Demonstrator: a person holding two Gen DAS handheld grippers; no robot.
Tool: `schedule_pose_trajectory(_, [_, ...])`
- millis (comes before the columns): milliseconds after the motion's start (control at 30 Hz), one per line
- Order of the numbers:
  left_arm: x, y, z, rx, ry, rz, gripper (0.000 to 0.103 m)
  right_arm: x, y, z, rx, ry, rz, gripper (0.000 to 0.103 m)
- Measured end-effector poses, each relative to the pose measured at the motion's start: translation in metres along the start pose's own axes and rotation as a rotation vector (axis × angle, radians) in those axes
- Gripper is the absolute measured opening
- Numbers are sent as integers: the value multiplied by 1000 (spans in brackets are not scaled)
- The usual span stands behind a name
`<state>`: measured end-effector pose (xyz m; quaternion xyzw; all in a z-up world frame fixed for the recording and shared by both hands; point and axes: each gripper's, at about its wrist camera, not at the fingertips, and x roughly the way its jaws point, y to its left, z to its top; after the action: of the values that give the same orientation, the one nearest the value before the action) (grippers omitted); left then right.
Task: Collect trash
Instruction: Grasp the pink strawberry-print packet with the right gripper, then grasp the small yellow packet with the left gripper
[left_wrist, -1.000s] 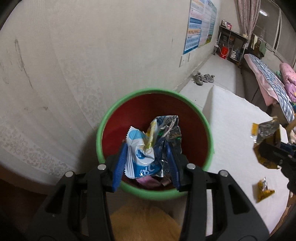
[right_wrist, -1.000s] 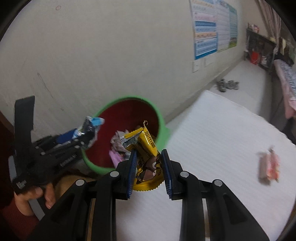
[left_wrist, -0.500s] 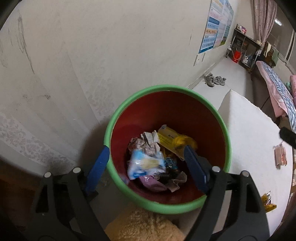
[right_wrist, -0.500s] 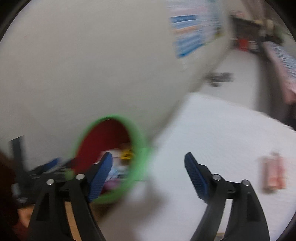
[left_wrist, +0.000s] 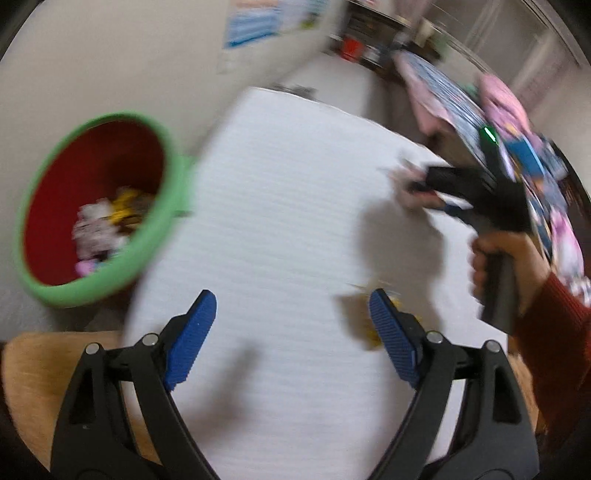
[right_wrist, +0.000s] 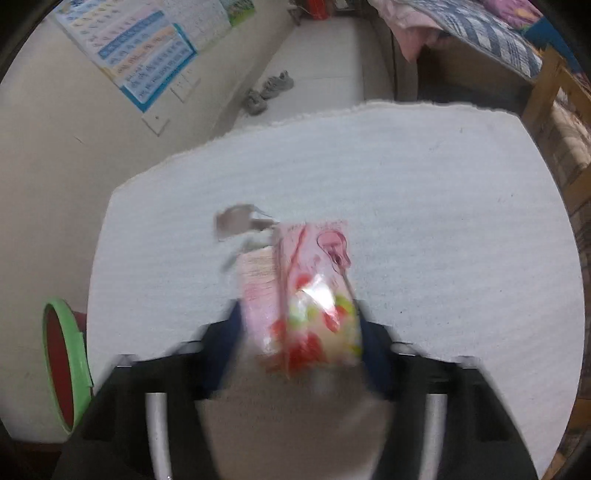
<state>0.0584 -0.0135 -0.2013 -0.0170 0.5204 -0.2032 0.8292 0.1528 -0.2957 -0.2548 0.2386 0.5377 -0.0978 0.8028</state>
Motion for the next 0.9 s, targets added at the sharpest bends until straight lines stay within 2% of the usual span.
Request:
schedule_pose_trajectory(67, [3,-26,-1,73,6,-8,82,-13,-2,-12,2,-24,34,45])
schedule_pose_trajectory(167, [1,-45,-4,135,-11,6,82,-41,1,-35,-45,-91,57,45])
schedule_pose_trajectory(433, [1,-46,-9,159,-8,62,82,-110,-32,-107,-30,-176,109,46])
schedule_pose_trajectory(667, [11,-44,-13,102,25,52,82,-128,-44,-144,-37,-182,79,47])
schedule_pose_trajectory(900, [39,-63,-10,132,67,18,81,-124,-59,-158,7,-166,66,47])
